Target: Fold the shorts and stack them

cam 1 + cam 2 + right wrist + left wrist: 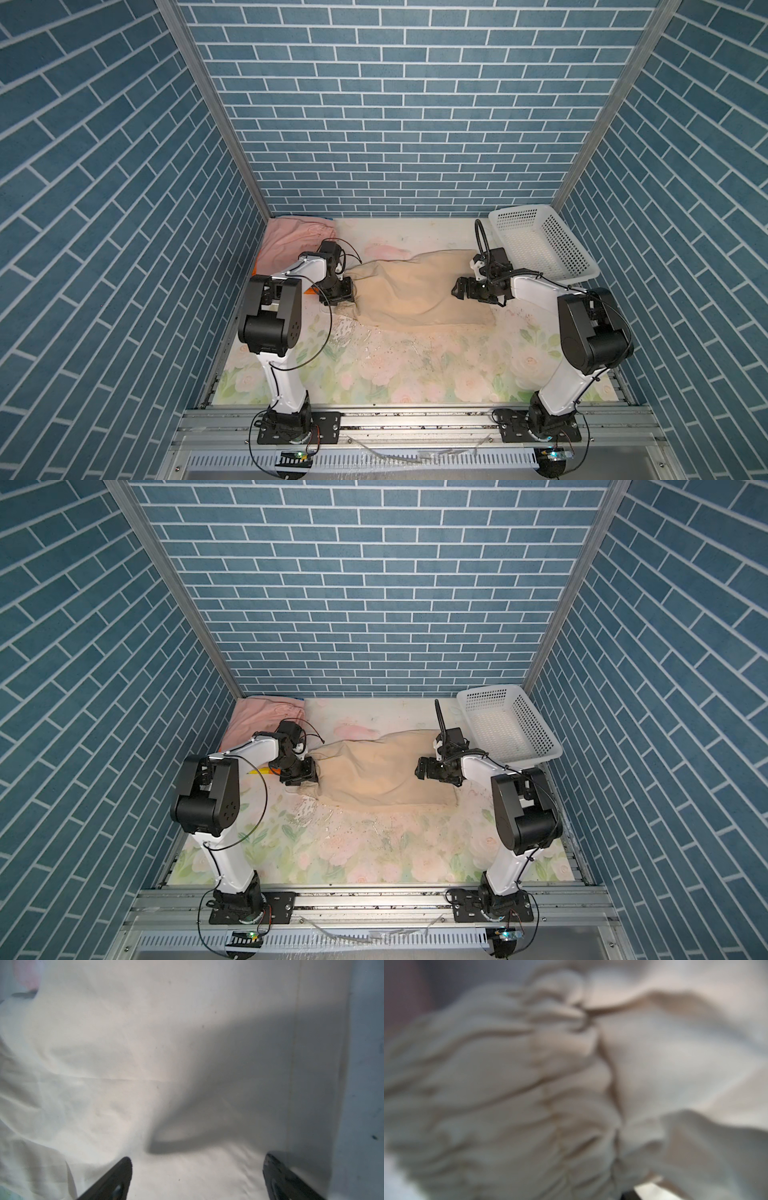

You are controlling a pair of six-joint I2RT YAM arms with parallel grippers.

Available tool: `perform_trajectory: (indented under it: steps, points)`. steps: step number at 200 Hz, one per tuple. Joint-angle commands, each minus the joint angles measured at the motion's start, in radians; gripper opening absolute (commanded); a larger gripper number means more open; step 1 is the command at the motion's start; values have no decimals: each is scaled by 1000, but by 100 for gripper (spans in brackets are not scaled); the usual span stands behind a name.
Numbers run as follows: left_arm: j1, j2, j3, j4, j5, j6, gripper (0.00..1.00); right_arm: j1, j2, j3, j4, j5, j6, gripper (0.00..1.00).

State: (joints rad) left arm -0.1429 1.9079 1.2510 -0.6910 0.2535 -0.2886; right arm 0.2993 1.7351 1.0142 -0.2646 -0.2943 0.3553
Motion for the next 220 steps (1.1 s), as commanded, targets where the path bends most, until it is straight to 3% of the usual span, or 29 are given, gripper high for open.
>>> perform_trajectory:
  steps: [1,18,53,64,122,172,220]
  points:
    - [-18,43,1,-34,-33,32,41,-9,-31,-8,9,-15,11,98]
    - [-23,35,11,-54,-59,52,26,-11,-32,-7,11,-20,14,98]
    - [-23,25,45,-107,-78,83,11,-11,-45,-3,7,-23,19,99]
    - [-24,23,62,-136,-82,91,0,-11,-51,-1,2,-20,19,98]
    - [-40,-23,210,-309,-113,123,0,19,-131,33,-3,-18,67,99]
    - [-93,13,383,-478,-184,150,0,100,-56,150,31,-40,151,99]
    - [-141,12,453,-534,-202,139,0,216,85,218,324,-88,474,98]
